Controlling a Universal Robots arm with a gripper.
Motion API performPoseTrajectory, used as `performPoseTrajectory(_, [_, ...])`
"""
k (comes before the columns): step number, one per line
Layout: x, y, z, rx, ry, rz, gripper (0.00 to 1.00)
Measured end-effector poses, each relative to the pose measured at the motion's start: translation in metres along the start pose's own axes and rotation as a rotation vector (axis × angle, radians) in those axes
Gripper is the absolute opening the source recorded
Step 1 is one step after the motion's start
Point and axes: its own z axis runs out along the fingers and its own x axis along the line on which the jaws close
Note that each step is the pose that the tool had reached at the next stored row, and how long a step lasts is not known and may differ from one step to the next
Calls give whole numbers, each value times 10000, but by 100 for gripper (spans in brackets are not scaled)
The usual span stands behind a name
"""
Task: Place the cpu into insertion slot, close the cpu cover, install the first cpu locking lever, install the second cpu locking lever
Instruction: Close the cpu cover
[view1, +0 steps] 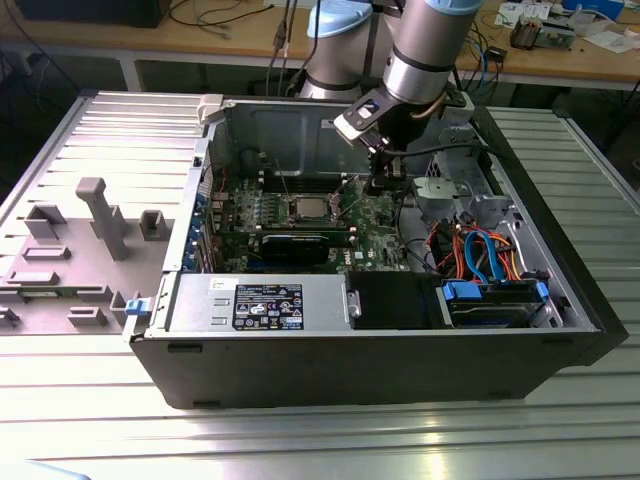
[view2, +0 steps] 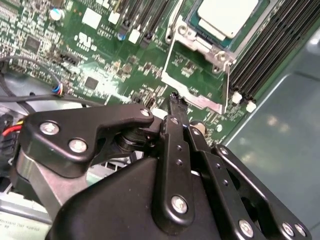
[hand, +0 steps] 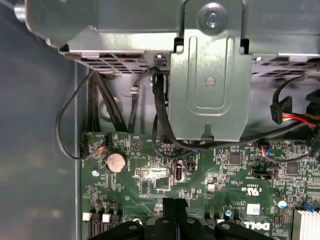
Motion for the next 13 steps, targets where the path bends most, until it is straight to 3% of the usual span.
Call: performPoseTrajectory(13, [-2,-240,23,-23,-1,-2,11])
